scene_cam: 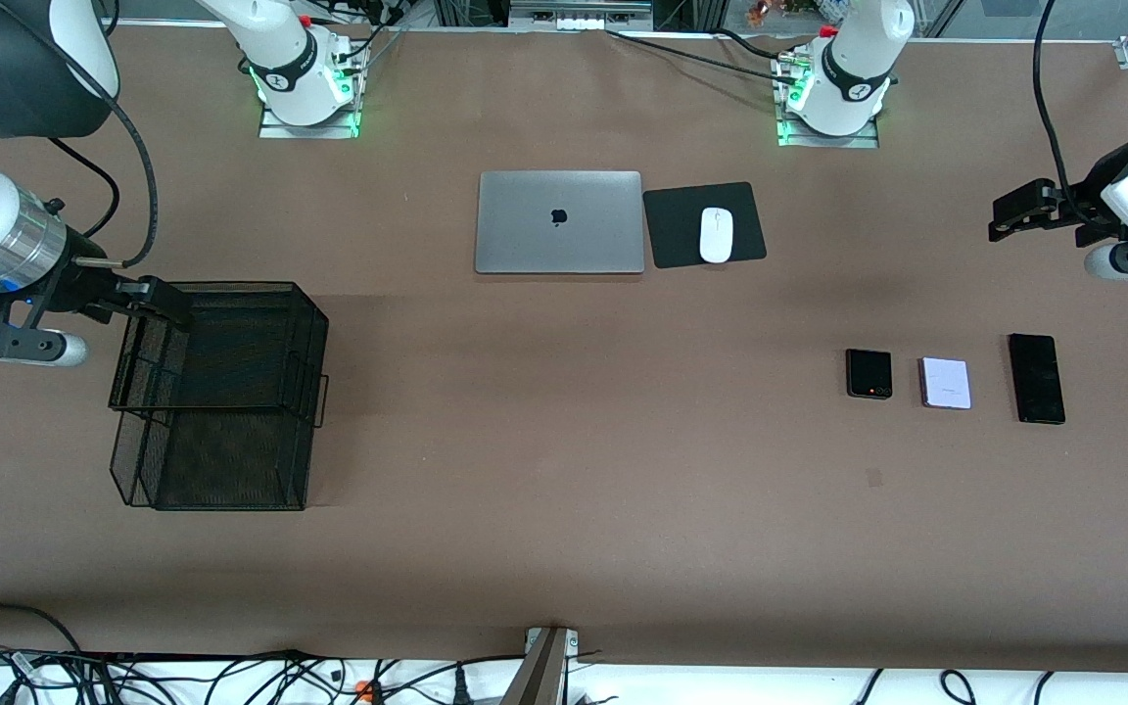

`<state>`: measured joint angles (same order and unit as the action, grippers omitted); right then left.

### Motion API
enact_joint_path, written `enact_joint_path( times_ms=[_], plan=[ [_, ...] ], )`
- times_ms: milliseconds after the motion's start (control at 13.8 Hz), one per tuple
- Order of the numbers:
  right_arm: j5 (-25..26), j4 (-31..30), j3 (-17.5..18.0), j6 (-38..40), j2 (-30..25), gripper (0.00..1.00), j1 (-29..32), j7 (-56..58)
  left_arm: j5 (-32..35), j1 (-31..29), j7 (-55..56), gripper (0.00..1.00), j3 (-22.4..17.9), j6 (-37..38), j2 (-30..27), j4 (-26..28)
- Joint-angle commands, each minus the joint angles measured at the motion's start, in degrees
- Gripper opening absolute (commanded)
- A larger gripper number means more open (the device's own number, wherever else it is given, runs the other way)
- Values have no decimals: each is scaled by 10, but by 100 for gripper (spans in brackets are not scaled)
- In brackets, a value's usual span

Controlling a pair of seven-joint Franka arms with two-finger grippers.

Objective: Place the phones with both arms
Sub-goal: 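Reach the left gripper down to the black flip phone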

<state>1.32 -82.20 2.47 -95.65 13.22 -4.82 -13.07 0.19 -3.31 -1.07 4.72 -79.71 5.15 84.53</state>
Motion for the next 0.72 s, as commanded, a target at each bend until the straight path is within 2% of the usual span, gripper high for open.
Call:
enact_joint_path(
  times_ms=[0, 435, 652],
  plan=[
    [4, -5, 3, -5, -4, 100, -2, -16, -15, 2, 1, 100, -1, -4, 0, -1],
    [3, -3, 2, -6, -4, 100, -2, -17, -15, -5, -5, 100, -1, -16, 0, 1],
    [3, -3, 1, -4, -5, 100, -1, -18, -13, -6, -7, 100, -2, -39, 5, 22]
  ],
)
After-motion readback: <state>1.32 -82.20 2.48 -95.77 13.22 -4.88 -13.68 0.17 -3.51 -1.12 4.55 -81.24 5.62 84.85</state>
